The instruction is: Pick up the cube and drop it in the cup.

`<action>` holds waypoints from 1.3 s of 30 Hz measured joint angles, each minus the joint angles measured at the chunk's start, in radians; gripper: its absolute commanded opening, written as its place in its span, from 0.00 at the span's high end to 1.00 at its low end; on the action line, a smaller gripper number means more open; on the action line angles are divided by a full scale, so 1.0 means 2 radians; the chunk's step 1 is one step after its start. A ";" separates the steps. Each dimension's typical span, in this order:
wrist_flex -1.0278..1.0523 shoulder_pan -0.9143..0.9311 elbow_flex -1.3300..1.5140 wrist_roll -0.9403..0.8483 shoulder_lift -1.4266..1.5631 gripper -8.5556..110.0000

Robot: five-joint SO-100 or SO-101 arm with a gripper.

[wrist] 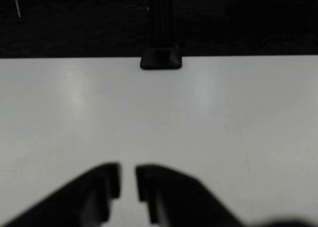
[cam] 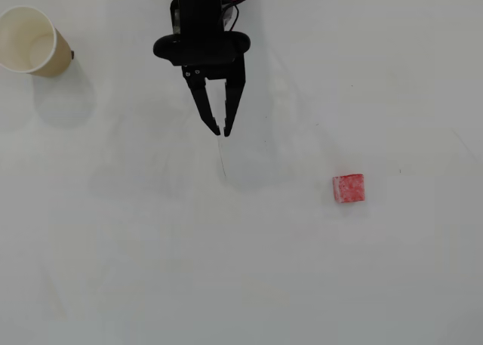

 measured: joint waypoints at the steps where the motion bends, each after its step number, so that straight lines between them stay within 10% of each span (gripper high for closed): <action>1: 0.000 0.000 0.000 0.000 0.000 0.93; 39: 0.009 -0.143 0.000 0.000 0.000 0.92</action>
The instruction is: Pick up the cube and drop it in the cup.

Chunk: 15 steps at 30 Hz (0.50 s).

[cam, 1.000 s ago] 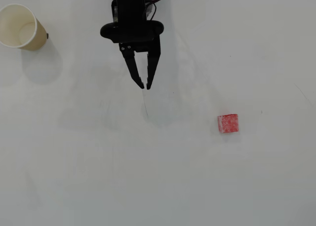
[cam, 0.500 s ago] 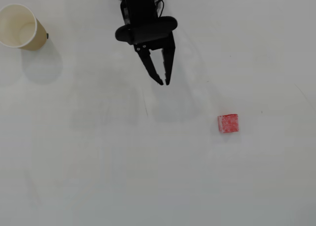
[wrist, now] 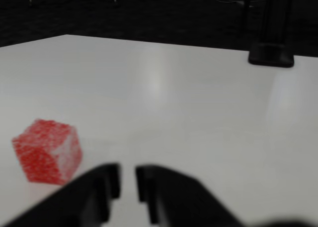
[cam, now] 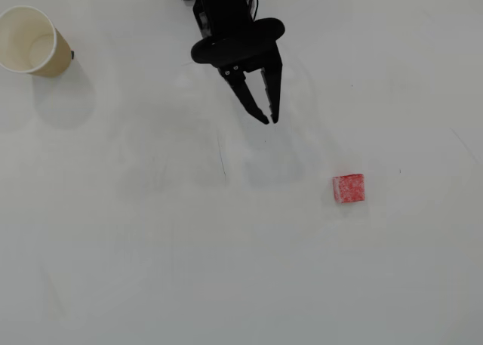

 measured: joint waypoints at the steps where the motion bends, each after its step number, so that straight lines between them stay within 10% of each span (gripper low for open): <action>1: 0.000 -0.004 0.000 0.000 0.000 0.92; 15: 0.002 -0.074 0.000 0.000 0.000 0.92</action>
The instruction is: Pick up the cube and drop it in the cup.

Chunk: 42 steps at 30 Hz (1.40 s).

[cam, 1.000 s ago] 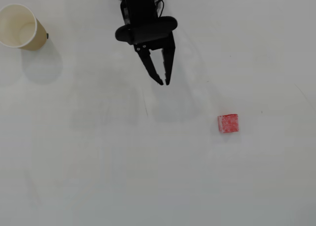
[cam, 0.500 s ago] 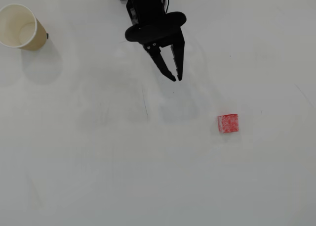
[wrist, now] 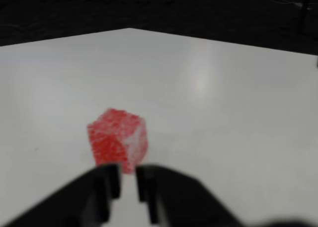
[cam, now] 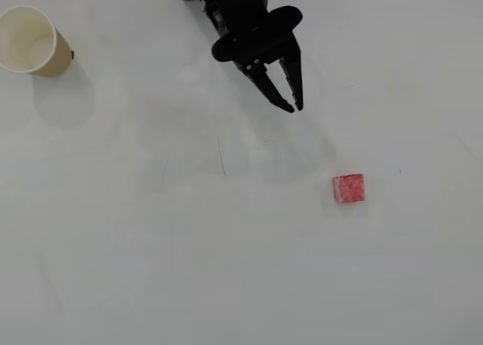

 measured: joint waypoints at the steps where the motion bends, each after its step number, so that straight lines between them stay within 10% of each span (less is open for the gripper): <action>1: 0.000 -0.003 0.000 0.000 0.000 0.92; 42: 0.017 -0.035 0.000 0.000 0.000 0.57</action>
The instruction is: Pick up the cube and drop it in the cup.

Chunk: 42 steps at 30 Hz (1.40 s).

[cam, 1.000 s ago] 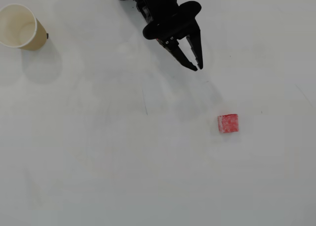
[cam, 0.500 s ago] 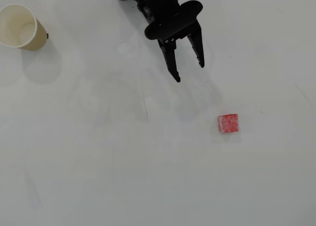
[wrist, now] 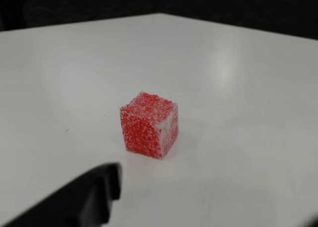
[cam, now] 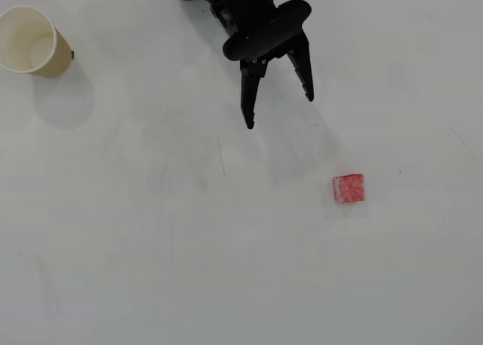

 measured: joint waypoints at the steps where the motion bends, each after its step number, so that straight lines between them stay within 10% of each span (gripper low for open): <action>1: 0.000 0.000 0.000 0.000 0.000 0.57; 42: -0.135 -0.021 -0.398 0.000 -0.694 0.55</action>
